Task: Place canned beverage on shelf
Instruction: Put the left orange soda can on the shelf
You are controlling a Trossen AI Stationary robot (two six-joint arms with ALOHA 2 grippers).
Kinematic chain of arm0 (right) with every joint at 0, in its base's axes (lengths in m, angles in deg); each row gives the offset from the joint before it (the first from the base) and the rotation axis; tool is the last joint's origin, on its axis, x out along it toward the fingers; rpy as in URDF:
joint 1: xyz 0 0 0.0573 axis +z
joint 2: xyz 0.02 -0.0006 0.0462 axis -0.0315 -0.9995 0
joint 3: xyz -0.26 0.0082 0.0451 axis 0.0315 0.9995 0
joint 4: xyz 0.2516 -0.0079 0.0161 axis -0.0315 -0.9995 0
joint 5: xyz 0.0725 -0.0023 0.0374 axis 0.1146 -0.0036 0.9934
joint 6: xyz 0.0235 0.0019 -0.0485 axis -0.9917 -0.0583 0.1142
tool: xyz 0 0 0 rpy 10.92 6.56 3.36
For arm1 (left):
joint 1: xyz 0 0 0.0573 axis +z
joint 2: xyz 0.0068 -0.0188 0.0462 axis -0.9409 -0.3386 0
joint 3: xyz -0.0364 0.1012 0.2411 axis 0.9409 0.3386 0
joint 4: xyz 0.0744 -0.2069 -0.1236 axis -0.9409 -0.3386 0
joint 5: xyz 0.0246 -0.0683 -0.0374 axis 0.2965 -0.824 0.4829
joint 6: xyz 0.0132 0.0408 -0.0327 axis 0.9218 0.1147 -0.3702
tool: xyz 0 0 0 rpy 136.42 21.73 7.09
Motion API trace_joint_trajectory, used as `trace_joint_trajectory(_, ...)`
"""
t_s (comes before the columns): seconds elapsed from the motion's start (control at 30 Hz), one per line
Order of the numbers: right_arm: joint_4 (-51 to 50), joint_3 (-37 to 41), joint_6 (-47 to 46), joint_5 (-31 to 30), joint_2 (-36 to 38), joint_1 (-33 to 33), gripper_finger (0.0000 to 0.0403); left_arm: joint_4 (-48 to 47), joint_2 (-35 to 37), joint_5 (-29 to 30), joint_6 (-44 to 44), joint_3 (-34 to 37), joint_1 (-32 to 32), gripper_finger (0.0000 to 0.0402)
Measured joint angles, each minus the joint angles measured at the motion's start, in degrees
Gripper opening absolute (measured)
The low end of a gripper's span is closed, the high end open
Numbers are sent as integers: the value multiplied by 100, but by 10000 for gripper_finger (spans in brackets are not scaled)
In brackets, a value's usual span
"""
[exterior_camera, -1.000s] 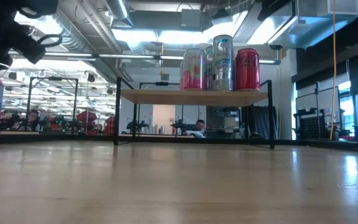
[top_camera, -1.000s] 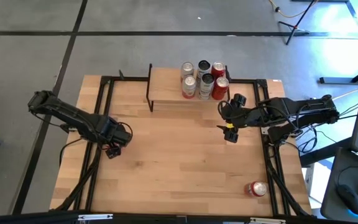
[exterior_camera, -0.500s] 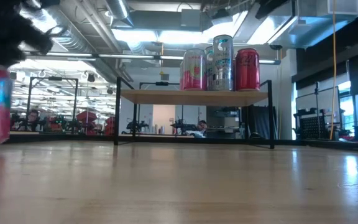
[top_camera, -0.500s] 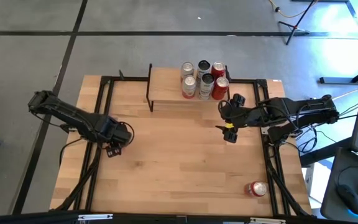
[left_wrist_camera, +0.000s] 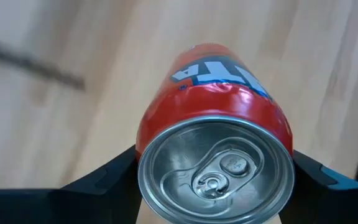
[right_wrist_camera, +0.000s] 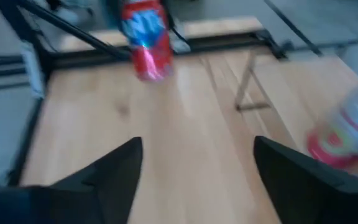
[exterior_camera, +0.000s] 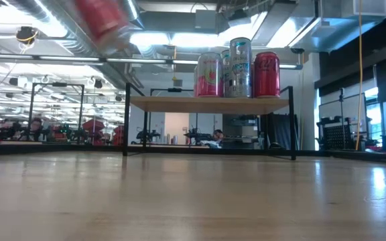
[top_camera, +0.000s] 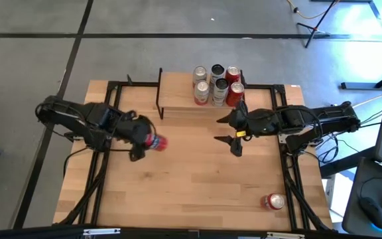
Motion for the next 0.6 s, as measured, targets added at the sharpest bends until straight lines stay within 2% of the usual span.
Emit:
trace_joint_trajectory(0.13, 536, 0, 243, 350, -155, 1, 210, 22, -668, 587, 730, -1122, 119, 256)
trace_joint_trajectory(0.4, 1114, 0, 521, 414, -465, -1, 31, 317, -1667, 441, 1926, -2772, 309, 256)
trace_joint_trajectory(0.5, 1140, 0, 543, 347, -576, 1, 7, 569, -1832, 421, 2137, -3120, 318, 256)
trace_joint_trajectory(0.6, 1179, 0, 616, 346, -646, 1, 23, 631, -1886, 421, 2245, -3237, 319, 256)
